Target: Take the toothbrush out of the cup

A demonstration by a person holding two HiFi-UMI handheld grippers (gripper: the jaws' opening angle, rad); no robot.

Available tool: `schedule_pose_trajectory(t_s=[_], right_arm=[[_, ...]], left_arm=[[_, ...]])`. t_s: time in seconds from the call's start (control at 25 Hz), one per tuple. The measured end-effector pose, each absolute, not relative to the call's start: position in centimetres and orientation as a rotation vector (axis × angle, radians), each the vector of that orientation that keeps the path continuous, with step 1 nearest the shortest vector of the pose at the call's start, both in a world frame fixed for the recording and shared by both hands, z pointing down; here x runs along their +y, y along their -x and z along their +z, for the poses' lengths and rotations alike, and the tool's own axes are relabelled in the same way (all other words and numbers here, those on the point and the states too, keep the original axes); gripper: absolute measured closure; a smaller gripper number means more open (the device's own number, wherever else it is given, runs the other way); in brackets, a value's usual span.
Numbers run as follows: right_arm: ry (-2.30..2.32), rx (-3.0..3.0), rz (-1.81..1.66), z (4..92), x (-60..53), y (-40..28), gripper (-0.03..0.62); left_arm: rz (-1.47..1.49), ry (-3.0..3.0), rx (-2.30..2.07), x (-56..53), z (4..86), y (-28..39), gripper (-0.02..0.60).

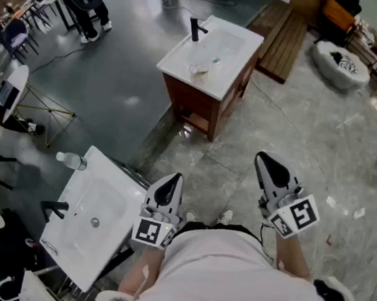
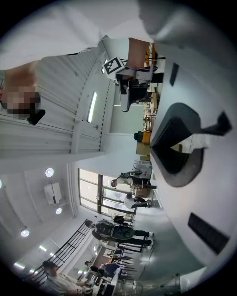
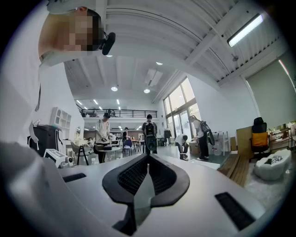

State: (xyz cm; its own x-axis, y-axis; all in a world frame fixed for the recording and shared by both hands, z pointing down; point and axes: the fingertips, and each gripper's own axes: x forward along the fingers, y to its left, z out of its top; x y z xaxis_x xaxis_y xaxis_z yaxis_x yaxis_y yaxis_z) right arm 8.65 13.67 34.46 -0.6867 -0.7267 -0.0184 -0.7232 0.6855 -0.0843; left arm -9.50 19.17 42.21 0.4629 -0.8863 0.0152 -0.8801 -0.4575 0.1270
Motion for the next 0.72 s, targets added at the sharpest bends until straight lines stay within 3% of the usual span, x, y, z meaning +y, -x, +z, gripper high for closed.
schedule_pose_trajectory(t_s=[0.72], right_arm=[[1.126, 2.838, -0.133, 35.4, 12.6, -17.1, 0.551]], left_arm=[[-0.113, -2.529, -1.697, 17.4, 41.9, 2.8, 0.578]])
